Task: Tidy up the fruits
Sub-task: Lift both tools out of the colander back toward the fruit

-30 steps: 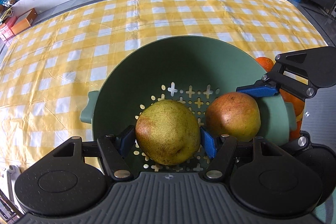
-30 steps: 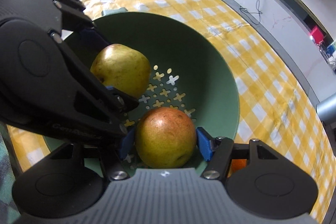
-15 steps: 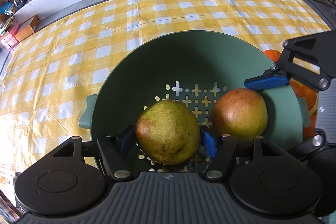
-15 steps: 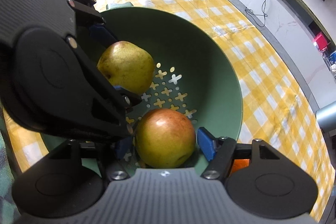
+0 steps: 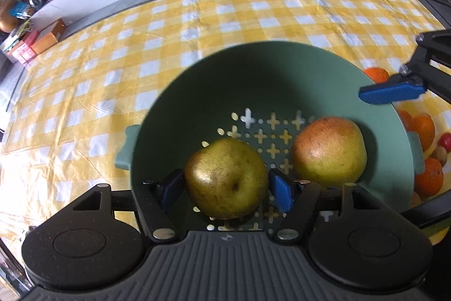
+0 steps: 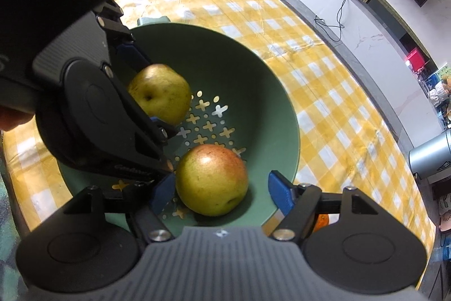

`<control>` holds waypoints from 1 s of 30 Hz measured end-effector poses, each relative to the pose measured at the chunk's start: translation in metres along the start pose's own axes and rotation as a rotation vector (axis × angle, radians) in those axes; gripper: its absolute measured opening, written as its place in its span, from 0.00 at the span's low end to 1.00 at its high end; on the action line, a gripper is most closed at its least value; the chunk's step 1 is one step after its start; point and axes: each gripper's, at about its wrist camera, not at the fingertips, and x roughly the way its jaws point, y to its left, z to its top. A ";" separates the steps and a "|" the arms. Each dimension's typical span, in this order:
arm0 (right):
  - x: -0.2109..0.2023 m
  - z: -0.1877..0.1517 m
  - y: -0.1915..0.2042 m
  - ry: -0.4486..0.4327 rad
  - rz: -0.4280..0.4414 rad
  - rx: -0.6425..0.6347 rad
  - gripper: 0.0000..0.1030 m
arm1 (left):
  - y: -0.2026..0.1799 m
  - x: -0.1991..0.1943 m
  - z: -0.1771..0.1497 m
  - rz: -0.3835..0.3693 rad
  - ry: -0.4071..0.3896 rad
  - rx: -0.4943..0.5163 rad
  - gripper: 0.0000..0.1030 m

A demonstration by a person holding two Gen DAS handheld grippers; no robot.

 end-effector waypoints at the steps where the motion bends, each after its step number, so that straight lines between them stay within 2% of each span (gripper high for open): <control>1: -0.001 0.000 -0.001 -0.005 -0.001 0.004 0.69 | 0.001 -0.004 0.000 0.007 -0.022 -0.005 0.80; 4: -0.005 0.000 -0.003 -0.021 -0.008 0.026 0.70 | 0.001 -0.015 0.004 0.032 -0.064 -0.004 0.82; 10: -0.015 -0.004 -0.008 -0.058 -0.060 0.089 0.71 | -0.001 -0.036 0.004 0.034 -0.114 -0.014 0.83; 19: -0.049 -0.029 -0.019 -0.140 -0.126 0.258 0.71 | -0.018 -0.078 -0.005 -0.010 -0.218 -0.039 0.83; 30: -0.105 -0.111 -0.026 -0.217 -0.177 0.483 0.71 | -0.061 -0.114 -0.028 -0.102 -0.322 -0.008 0.82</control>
